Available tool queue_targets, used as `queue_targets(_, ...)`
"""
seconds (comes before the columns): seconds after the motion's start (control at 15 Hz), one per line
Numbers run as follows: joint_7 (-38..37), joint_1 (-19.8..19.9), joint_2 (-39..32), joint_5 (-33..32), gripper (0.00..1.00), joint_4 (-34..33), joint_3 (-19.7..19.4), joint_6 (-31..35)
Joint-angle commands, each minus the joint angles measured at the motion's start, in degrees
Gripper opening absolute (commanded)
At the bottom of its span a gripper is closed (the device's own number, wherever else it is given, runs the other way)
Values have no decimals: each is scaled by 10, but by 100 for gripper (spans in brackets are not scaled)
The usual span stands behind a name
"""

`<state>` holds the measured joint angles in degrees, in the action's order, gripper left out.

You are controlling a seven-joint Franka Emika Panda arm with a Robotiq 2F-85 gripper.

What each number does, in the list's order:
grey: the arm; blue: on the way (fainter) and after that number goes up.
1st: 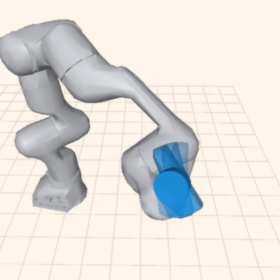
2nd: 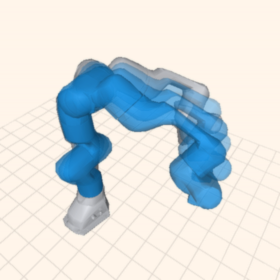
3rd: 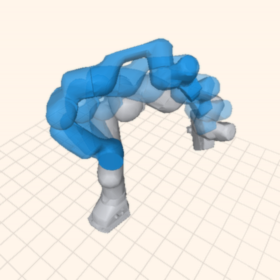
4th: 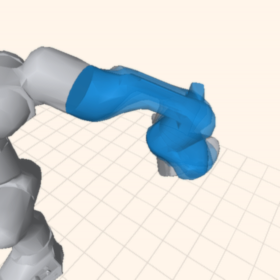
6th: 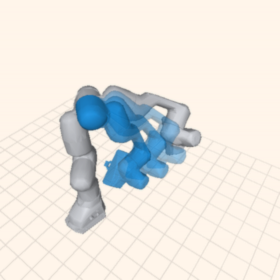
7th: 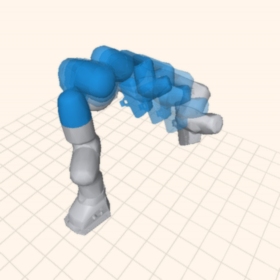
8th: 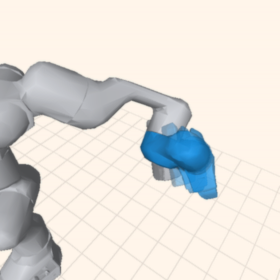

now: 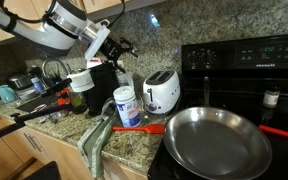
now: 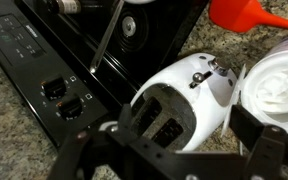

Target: Open the lid of the container

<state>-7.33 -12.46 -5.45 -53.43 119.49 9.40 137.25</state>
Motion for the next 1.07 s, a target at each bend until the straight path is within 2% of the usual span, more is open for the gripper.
queue_targets(0.0, -2, 9, 20, 8, 100, 17, -3, -21)
queue_targets(0.2, 18, 21, 20, 43, 100, 28, -5, -23)
queue_targets(0.53, 78, 36, 16, 155, 100, 54, -6, -16)
queue_targets(0.87, 122, 35, 28, 229, 100, 76, -3, -32)
queue_targets(1.0, 147, 28, 39, 275, 100, 89, 5, -57)
